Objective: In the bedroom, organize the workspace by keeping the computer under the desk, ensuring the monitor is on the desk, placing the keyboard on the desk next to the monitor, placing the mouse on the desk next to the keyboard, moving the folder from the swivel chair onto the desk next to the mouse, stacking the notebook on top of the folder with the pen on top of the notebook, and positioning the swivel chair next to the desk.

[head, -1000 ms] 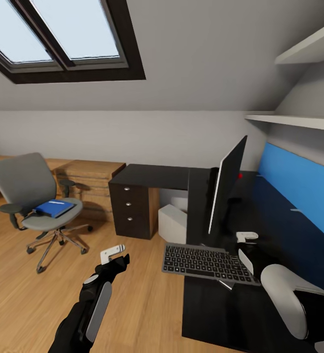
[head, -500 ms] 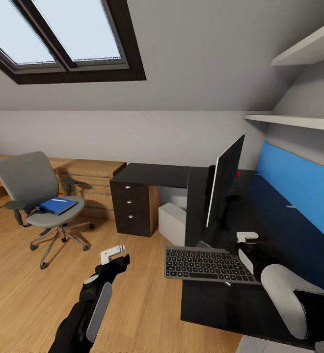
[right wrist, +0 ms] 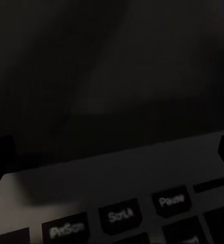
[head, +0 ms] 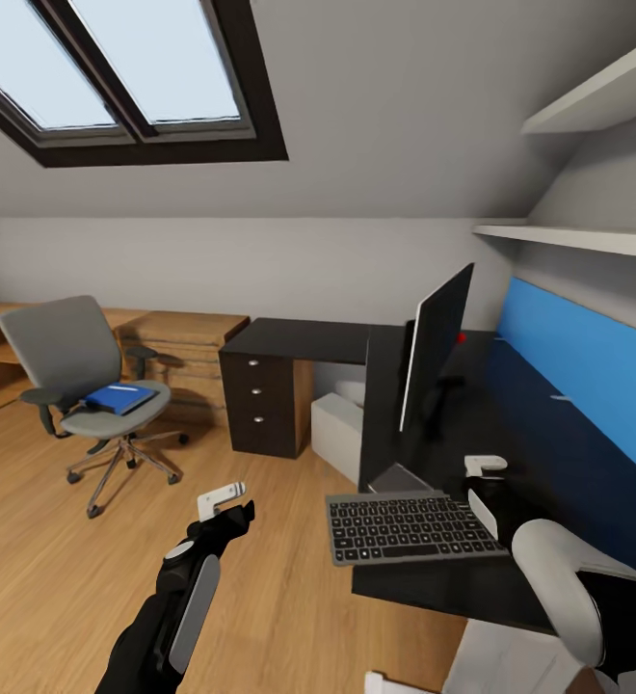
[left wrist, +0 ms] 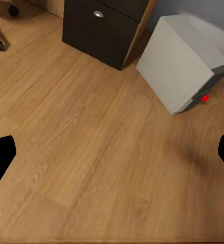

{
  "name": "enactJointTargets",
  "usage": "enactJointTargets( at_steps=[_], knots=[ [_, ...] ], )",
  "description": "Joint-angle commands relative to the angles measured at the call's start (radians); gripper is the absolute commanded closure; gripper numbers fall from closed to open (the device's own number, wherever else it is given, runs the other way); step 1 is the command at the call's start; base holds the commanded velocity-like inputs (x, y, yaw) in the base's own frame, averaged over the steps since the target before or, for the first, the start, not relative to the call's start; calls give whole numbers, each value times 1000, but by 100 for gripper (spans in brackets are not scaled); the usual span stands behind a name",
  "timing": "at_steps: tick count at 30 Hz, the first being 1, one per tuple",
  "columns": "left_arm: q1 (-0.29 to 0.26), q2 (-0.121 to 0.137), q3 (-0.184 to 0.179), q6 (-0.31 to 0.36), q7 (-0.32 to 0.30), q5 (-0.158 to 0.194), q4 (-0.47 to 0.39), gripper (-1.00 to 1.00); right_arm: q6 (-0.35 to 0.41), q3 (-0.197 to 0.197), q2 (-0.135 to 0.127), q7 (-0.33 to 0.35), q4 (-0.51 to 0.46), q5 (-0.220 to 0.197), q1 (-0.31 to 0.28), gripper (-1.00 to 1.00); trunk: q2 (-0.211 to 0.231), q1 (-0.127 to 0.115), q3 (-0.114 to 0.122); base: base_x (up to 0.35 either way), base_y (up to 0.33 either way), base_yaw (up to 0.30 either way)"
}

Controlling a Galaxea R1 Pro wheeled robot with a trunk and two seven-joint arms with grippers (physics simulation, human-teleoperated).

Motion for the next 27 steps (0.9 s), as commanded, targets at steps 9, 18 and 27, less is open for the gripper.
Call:
enactJointTargets(
  at_steps=[9,18,27],
  knots=[
    [-1,0,-1,3,8,12,-2,-100,2,-8,1,1,8,6,0,-100,-1,0,-1,-137,0,0],
    [-1,0,-1,3,8,12,1,-100,-2,-10,1,1,1,4,0,-100,-1,0,1,-5,0,-34],
    [-1,0,-2,3,8,12,6,-100,-2,-10,1,1,1,3,0,-100,-1,0,9,0,0,-198]
  ],
)
